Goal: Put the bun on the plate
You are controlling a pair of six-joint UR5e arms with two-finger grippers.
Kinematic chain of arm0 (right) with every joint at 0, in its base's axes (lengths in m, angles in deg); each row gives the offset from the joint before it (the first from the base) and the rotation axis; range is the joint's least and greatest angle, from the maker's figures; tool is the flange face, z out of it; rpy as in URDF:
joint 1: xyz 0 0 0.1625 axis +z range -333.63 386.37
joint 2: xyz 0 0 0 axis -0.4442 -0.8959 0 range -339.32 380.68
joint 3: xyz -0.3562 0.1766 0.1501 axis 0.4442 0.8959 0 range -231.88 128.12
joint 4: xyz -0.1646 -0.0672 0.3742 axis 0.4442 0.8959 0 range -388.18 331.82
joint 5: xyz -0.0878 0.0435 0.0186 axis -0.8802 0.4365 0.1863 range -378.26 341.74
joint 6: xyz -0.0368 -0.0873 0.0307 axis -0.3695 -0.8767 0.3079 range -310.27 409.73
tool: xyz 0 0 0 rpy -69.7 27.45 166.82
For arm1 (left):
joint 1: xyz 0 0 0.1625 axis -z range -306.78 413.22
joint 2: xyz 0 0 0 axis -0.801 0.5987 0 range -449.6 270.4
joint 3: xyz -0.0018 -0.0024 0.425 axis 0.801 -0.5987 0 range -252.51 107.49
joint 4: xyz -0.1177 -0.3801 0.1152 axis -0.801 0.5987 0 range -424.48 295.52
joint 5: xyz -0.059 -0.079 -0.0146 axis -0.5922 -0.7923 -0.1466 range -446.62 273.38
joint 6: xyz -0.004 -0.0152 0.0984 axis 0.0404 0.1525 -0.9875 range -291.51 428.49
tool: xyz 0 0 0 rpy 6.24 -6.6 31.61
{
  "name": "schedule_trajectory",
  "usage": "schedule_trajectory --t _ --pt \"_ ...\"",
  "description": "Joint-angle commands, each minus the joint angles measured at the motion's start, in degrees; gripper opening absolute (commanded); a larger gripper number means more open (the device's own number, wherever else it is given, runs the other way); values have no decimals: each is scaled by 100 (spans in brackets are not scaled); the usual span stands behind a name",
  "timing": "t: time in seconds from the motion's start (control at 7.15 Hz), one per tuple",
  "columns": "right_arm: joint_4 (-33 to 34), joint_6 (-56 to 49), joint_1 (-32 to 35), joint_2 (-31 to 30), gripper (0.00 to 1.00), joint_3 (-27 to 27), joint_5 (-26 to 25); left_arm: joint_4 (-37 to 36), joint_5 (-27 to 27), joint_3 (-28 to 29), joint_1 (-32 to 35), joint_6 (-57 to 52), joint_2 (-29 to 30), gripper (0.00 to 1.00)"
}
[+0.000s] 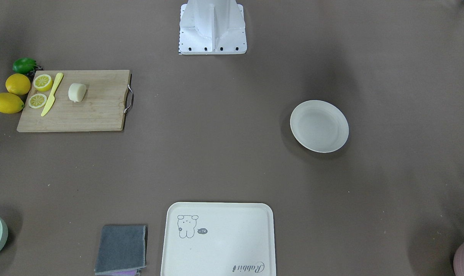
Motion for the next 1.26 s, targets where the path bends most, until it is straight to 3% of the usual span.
schedule_trajectory --t 0.0,0.14,0.42,0.7,1.12 --pt "-1 13 26 39 100 -198 1 7 -60 -80 0 36 64 98" --pt "-1 21 44 48 100 -339 -25 59 -78 -72 9 28 99 98" --pt "-10 39 175 354 100 -384 -8 821 -34 60 9 62 250 98" --pt "-1 39 350 1073 100 -349 -25 842 -78 113 9 71 346 98" --pt "-19 -39 614 998 100 -304 1 1489 -254 348 17 54 267 98"
